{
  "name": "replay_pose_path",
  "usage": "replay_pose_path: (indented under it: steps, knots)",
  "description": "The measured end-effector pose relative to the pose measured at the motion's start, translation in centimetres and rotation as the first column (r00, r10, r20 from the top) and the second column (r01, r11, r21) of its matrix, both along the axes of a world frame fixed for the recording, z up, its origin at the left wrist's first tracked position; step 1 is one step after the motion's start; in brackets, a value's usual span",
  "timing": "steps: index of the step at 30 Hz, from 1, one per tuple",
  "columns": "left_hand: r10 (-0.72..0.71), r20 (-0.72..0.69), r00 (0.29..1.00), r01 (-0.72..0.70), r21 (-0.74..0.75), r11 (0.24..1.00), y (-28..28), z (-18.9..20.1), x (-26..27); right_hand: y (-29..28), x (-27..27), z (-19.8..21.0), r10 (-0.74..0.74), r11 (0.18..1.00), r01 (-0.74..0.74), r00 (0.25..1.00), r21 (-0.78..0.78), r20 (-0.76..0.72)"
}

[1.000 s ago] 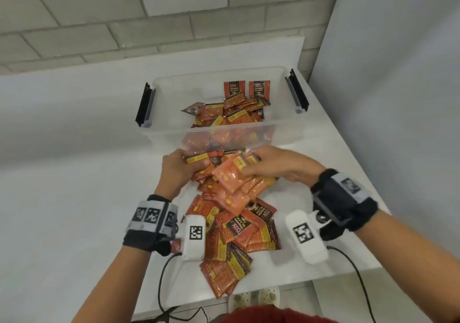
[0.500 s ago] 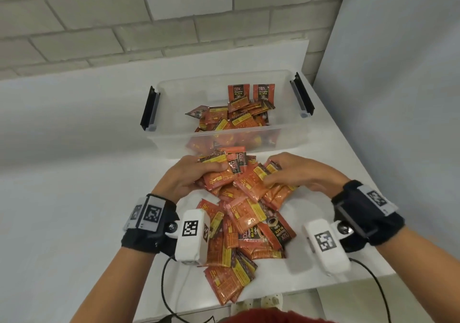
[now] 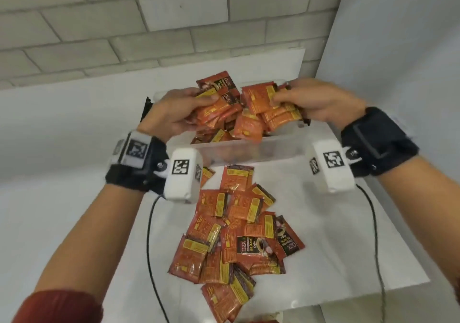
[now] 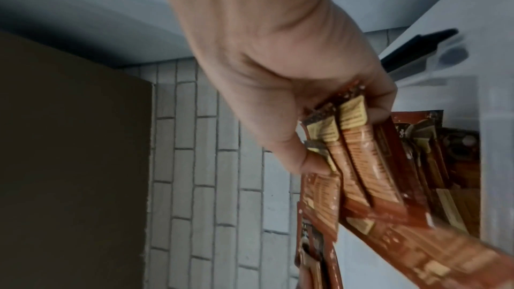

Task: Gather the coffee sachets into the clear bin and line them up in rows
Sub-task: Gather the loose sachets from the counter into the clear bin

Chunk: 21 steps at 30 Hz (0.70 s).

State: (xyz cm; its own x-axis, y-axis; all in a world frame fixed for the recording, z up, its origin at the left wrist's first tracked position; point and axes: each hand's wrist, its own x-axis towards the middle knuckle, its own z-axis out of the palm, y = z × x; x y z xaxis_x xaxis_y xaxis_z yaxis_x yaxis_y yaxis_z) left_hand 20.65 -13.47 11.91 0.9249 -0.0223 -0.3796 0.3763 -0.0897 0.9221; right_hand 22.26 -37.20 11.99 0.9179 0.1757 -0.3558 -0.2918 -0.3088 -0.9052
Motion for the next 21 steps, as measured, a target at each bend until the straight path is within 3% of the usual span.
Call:
replay_pose_path:
  steps: [4,7,9,15,18,21]
  knots:
    - [0.014,-0.055,0.998,-0.007,0.108,0.994,-1.6,-1.9,2.7,1.8,2.9,-1.5,-0.1,0.995,0.1,0.995,-0.009,-0.022]
    - [-0.003,-0.086,0.996,0.011,0.091,0.996,-2.4,-3.3,3.6,2.4,4.0,-3.5,-0.149,0.989,0.148,0.987,-0.022,-0.061]
    - [-0.016,-0.097,0.995,0.025,0.098,0.995,-2.7,-4.1,3.8,2.8,4.1,-4.4,-0.127,0.99,0.125,0.991,-0.072,-0.037]
    - [-0.091,-0.102,0.991,0.118,0.298,0.947,-2.3,-4.1,3.4,2.6,3.8,-5.1,-0.103,0.974,0.115,0.992,-0.195,0.069]
    - [-0.108,-0.048,0.993,0.118,0.359,0.926,-1.8,-3.5,2.6,2.1,3.2,-4.5,-0.058,0.968,0.083,0.992,-0.235,0.113]
    - [-0.12,0.092,0.988,0.082,0.34,0.937,-0.9,-2.5,0.2,1.3,0.9,-3.3,-0.035,0.972,0.09,0.969,-0.215,0.246]
